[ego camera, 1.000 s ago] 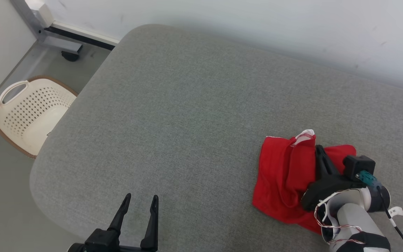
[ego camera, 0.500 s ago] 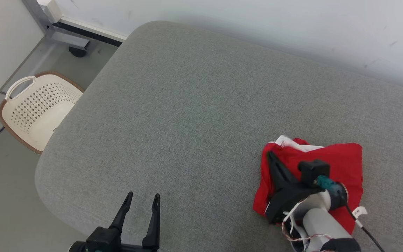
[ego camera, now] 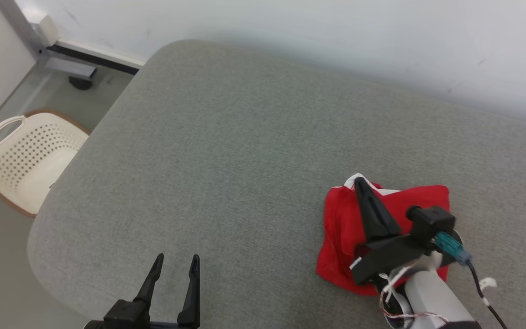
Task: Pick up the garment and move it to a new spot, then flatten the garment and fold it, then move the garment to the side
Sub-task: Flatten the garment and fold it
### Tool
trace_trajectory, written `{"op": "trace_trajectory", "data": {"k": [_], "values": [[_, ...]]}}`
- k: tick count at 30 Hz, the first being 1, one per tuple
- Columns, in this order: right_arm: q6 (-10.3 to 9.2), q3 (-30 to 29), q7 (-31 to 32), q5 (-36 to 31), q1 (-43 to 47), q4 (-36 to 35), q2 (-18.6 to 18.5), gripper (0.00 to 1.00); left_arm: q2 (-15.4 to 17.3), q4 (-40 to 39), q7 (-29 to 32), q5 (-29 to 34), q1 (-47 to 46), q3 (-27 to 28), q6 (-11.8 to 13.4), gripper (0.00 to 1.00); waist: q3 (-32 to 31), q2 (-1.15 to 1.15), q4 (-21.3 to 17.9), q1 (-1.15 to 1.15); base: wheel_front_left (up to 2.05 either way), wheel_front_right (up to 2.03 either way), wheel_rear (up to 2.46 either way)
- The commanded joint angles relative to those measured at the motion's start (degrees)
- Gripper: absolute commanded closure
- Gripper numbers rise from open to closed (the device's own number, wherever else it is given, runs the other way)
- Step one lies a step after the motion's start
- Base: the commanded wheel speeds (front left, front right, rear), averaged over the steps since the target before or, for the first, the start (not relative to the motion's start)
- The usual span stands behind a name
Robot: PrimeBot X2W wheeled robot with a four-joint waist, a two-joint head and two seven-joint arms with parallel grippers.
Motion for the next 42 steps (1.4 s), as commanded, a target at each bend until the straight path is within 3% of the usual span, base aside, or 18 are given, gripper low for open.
{"op": "trace_trajectory", "data": {"k": [1, 13, 27, 30, 34, 39, 42], "values": [[-0.11, -0.6, 0.0, -0.8, 1.3, -0.7, 0.0, 1.00, 0.0, -0.1, -0.2, 0.3, 0.5, 0.0, 0.1, 0.00, -0.7, 0.00, -1.0, 0.01, 0.00, 0.00, 0.00], [-0.11, -7.6, 0.0, -5.5, 12.4, -8.0, -1.7, 1.00, 0.0, -0.9, -0.2, 0.8, 1.5, 0.8, 0.2, 0.00, -2.1, 0.00, -3.3, 0.01, 0.00, 0.00, 0.00], [-0.11, -5.7, 0.0, -6.3, 11.3, 3.6, -0.1, 1.00, 0.1, -0.3, -0.2, 1.2, 1.5, 0.8, -0.5, 0.00, -2.4, 0.00, -2.1, 0.01, 0.00, 0.00, 0.00], [-0.11, -3.9, 0.0, -5.9, 10.2, 6.3, 0.0, 1.00, 0.0, -0.1, -0.2, 1.4, 1.8, 0.7, -0.7, 0.00, -2.7, 0.00, -1.4, 0.01, 0.00, 0.00, 0.00], [-0.11, 2.9, 0.0, -2.8, 9.5, 8.1, 0.0, 1.00, 0.0, 0.0, -0.2, 1.5, 2.1, 0.8, -0.8, 0.00, -2.9, 0.00, -0.8, 0.01, 0.00, 0.00, 0.00], [-0.11, 11.6, 0.0, 2.1, 9.3, 7.6, 0.0, 1.00, 0.0, 0.1, -0.2, 1.7, 2.4, 1.0, -0.9, 0.00, -3.2, 0.00, -0.5, 0.01, 0.00, 0.00, 0.00], [-0.11, 13.6, 0.0, 3.6, 8.8, 7.3, -0.1, 1.00, 0.0, 0.2, -0.2, 1.6, 2.5, 1.0, -0.9, 0.00, -3.3, 0.00, -0.6, 0.01, 0.00, 0.00, 0.00]]}}
